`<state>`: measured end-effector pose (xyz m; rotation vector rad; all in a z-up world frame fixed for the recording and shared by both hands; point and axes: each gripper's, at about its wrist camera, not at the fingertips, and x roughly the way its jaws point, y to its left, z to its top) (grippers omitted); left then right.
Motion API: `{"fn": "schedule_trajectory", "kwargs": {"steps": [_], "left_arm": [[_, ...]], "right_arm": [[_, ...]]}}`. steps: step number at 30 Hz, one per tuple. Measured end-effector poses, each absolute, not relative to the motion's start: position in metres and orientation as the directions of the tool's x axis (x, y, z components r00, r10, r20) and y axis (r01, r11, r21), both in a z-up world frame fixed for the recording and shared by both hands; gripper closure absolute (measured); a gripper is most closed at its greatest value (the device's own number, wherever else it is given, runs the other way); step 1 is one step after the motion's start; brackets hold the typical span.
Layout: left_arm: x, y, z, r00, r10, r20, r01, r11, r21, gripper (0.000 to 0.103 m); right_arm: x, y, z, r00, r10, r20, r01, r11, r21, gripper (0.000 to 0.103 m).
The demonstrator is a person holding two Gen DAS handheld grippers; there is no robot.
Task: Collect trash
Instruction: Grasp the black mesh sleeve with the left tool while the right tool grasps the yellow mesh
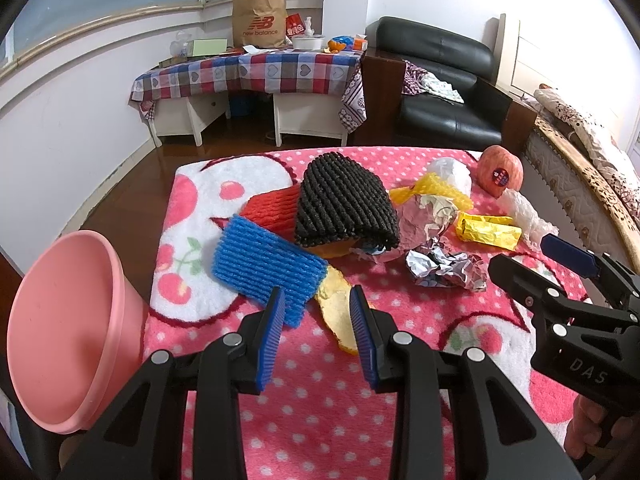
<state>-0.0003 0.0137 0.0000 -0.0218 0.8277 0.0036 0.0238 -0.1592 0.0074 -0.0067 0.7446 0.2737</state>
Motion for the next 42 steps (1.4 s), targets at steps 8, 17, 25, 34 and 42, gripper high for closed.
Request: {"fn": "schedule_trajectory", "kwargs": {"steps": [8,17,25,34,42], "left_arm": [[0.000,0.015,0.000,0.676,-0.007,-0.737,-0.010,1.000,-0.018,0.070],[-0.003,0.032,-0.008,0.658,-0.033,-0.753,-0.033,0.997,-0.073,0.070],[-0.013,0.056,-0.013,0.659,-0.048,-0.751,-0.077,0.988,-0.131,0.070],[-0.015,0.076,-0.018,0.650,-0.103,-0.753,-0.131,0.960,-0.245,0.070],[-0.012,0.047,-0.019,0.644,-0.195,-0.740,-0.007,0.965,-0.261,0.070]], "right_arm": [[0.024,-0.159,0.007,0.701,0.243,-0.670,-0.248,0.964,0.090,0.022],[0.024,-0.159,0.002,0.675,0.260,-0.690,-0.250,0.961,0.118,0.022],[0.026,-0.169,-0.007,0.657,0.275,-0.702,-0.249,0.958,0.142,0.022],[0.024,-0.172,-0.011,0.645,0.317,-0.696,-0.273,0.945,0.178,0.023],[0.017,-0.171,-0.013,0.646,0.321,-0.693,-0.308,0.940,0.147,0.028]]}}
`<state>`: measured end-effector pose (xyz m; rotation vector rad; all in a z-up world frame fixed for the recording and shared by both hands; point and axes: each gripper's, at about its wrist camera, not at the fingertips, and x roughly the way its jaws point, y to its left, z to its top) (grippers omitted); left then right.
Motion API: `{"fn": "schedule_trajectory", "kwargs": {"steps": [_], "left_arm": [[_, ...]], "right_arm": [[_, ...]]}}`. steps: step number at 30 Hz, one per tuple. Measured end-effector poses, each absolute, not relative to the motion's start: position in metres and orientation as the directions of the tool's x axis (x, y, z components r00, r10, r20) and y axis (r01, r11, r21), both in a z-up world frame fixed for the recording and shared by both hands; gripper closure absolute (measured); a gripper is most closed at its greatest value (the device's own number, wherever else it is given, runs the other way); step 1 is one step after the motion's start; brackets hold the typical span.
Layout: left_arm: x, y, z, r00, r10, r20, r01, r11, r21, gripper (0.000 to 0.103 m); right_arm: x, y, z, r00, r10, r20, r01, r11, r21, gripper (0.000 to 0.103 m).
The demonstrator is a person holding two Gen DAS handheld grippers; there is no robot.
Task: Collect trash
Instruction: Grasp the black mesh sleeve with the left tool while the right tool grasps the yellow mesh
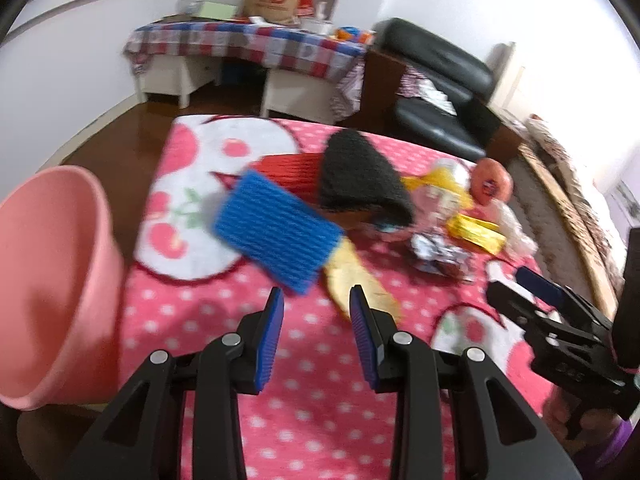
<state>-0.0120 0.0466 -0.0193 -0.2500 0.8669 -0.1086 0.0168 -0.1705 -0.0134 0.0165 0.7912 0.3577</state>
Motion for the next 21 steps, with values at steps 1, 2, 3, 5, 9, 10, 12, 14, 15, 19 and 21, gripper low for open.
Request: {"fn": "schedule_trajectory", "kwargs": {"steps": [1,2,3,5,9,10,12,14,15,19,21], "left_arm": [[-0.013,0.041,-0.018,0.646,-0.214,-0.732,0.023,0.965,-0.261,0.070],[-0.013,0.036,-0.017,0.649,-0.219,-0.729,0.045,0.967,-0.250,0.070],[-0.013,0.032,-0.016,0.652,-0.216,-0.727,0.056,0.970,-0.238,0.070],[-0.010,0.027,-0.011,0.663,-0.212,-0.718,0.068,0.972,-0.225,0.070],[0.006,0.026,0.001,0.679,-0.197,-0.707,0.052,0.974,-0.222,0.070],[0.012,0.026,0.005,0.686,-0.190,-0.703,0.043,0.974,-0.222,0.067],[0.025,0.026,0.011,0.696,-0.166,-0.699,0.023,0.978,-0.209,0.061],[0.036,0.026,0.015,0.708,-0.142,-0.692,0.014,0.982,-0.187,0.057],[0.040,0.026,0.015,0.709,-0.128,-0.693,0.009,0.985,-0.173,0.055],[0.067,0.028,0.004,0.681,-0.102,-0.725,-0.021,0.987,-0.159,0.053],[0.076,0.031,-0.005,0.653,-0.120,-0.748,-0.032,0.982,-0.186,0.053]], "right_arm": [[0.017,-0.172,-0.014,0.646,0.319,-0.694,-0.304,0.941,0.150,0.028],[0.017,-0.175,-0.015,0.646,0.317,-0.695,-0.299,0.942,0.152,0.028],[0.018,-0.178,-0.016,0.647,0.312,-0.695,-0.292,0.944,0.153,0.028],[0.019,-0.185,-0.018,0.648,0.308,-0.696,-0.277,0.947,0.161,0.028],[0.022,-0.196,-0.020,0.650,0.305,-0.696,-0.250,0.951,0.183,0.028],[0.023,-0.198,-0.020,0.651,0.305,-0.695,-0.246,0.951,0.187,0.028],[0.024,-0.202,-0.020,0.654,0.305,-0.692,-0.239,0.952,0.194,0.028],[0.025,-0.205,-0.021,0.655,0.304,-0.691,-0.233,0.952,0.198,0.028],[0.025,-0.207,-0.022,0.655,0.303,-0.692,-0.229,0.953,0.200,0.028],[0.029,-0.212,-0.024,0.654,0.304,-0.693,-0.221,0.952,0.210,0.028],[0.031,-0.216,-0.023,0.655,0.304,-0.692,-0.218,0.953,0.212,0.028]]}}
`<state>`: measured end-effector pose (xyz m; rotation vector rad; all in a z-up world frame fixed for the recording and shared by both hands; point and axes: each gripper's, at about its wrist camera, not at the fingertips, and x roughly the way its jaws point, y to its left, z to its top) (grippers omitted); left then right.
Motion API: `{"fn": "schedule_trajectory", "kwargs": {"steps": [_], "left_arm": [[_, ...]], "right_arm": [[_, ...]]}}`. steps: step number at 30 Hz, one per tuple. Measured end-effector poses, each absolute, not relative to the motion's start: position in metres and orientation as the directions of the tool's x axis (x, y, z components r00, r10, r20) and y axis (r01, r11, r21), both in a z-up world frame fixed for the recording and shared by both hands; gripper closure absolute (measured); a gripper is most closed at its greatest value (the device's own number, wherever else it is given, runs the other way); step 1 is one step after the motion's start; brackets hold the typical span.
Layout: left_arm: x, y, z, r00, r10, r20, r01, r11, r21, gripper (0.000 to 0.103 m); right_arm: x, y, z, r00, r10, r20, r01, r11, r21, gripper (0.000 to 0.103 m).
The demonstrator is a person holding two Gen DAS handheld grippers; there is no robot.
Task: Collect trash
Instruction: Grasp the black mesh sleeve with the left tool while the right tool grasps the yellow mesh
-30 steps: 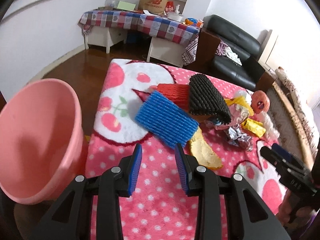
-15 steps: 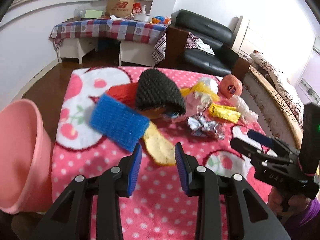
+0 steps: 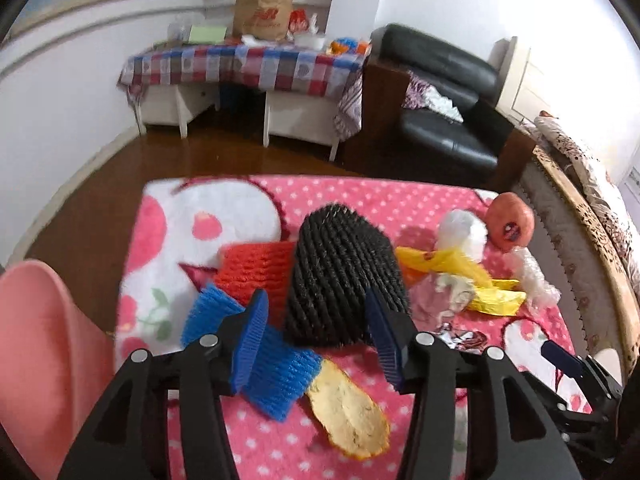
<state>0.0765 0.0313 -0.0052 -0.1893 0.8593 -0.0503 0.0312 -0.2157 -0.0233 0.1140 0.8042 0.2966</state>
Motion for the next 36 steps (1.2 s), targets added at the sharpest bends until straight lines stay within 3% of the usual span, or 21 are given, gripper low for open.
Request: {"fn": "schedule_trajectory", "kwargs": {"steps": [2,7,18,26,30,36], "left_arm": [[0.081,0.034,-0.012,0.637,-0.144,-0.758,-0.037,0.976,-0.217,0.055],[0.079,0.032,-0.021,0.633,-0.176,-0.754,0.001,0.974,-0.226,0.091],[0.054,0.035,-0.011,0.683,-0.201,-0.702,0.042,0.970,-0.238,0.094],[0.041,0.045,-0.002,0.701,-0.210,-0.681,0.032,0.964,-0.264,0.095],[0.037,0.048,-0.001,0.704,-0.204,-0.680,0.029,0.965,-0.260,0.095],[0.034,0.049,0.000,0.705,-0.207,-0.678,0.028,0.964,-0.265,0.095]], "right_arm": [[0.033,-0.218,-0.023,0.655,0.303,-0.692,-0.216,0.953,0.213,0.028],[0.040,-0.226,-0.025,0.651,0.302,-0.696,-0.202,0.953,0.225,0.028],[0.064,-0.235,-0.015,0.676,0.292,-0.676,-0.180,0.956,0.233,0.028],[0.080,-0.213,0.000,0.675,0.382,-0.631,-0.254,0.924,0.287,0.028],[0.085,-0.198,0.000,0.660,0.404,-0.634,-0.283,0.915,0.288,0.034],[0.091,-0.185,0.009,0.664,0.431,-0.611,-0.320,0.902,0.289,0.035]]}}
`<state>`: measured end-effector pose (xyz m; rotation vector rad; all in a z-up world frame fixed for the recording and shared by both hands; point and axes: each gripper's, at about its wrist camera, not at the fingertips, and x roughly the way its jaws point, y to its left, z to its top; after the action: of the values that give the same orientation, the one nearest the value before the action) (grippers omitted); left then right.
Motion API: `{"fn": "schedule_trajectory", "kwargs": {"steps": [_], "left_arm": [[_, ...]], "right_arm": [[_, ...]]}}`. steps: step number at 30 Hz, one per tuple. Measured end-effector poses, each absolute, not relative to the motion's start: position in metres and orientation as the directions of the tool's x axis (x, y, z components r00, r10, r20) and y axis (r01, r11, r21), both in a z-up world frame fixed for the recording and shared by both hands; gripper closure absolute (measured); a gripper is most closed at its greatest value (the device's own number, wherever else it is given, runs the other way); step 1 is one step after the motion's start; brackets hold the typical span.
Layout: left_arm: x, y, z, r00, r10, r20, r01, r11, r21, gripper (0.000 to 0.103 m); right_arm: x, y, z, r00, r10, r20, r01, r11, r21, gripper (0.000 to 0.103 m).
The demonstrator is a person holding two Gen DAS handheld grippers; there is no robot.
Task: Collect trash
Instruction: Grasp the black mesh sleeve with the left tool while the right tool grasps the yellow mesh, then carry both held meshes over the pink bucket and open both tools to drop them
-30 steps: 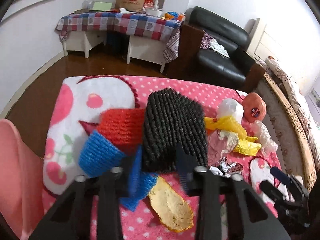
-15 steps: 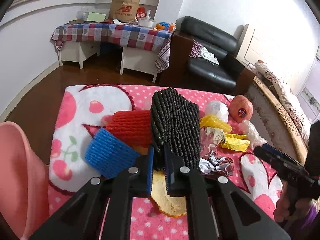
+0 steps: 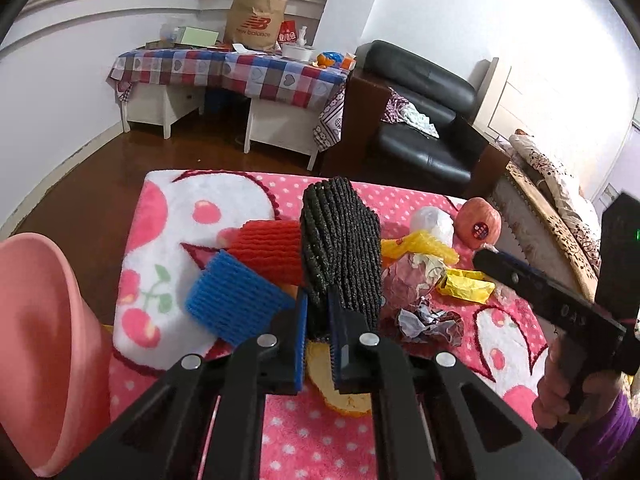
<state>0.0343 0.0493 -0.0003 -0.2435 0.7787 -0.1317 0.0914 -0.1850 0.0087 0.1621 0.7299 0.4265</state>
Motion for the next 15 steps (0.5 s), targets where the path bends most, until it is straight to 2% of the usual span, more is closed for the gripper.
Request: {"fn": "schedule_trajectory", "kwargs": {"steps": [6,8,11,15], "left_arm": [[0.029,0.050,0.002,0.710,-0.212,-0.671,0.031,0.962,-0.272,0.095],[0.029,0.050,0.003,0.710,-0.212,-0.672,0.030,0.962,-0.272,0.095],[0.027,0.049,0.005,0.710,-0.213,-0.671,0.029,0.961,-0.274,0.095],[0.024,0.051,0.008,0.715,-0.216,-0.665,0.031,0.960,-0.279,0.095]], "right_arm": [[0.112,-0.154,0.019,0.650,0.437,-0.621,-0.384,0.895,0.228,0.038],[0.118,-0.144,0.014,0.627,0.430,-0.649,-0.401,0.893,0.204,0.043],[0.127,-0.135,0.005,0.576,0.424,-0.699,-0.410,0.889,0.202,0.055],[0.129,-0.136,-0.005,0.526,0.423,-0.738,-0.394,0.890,0.229,0.082]]}}
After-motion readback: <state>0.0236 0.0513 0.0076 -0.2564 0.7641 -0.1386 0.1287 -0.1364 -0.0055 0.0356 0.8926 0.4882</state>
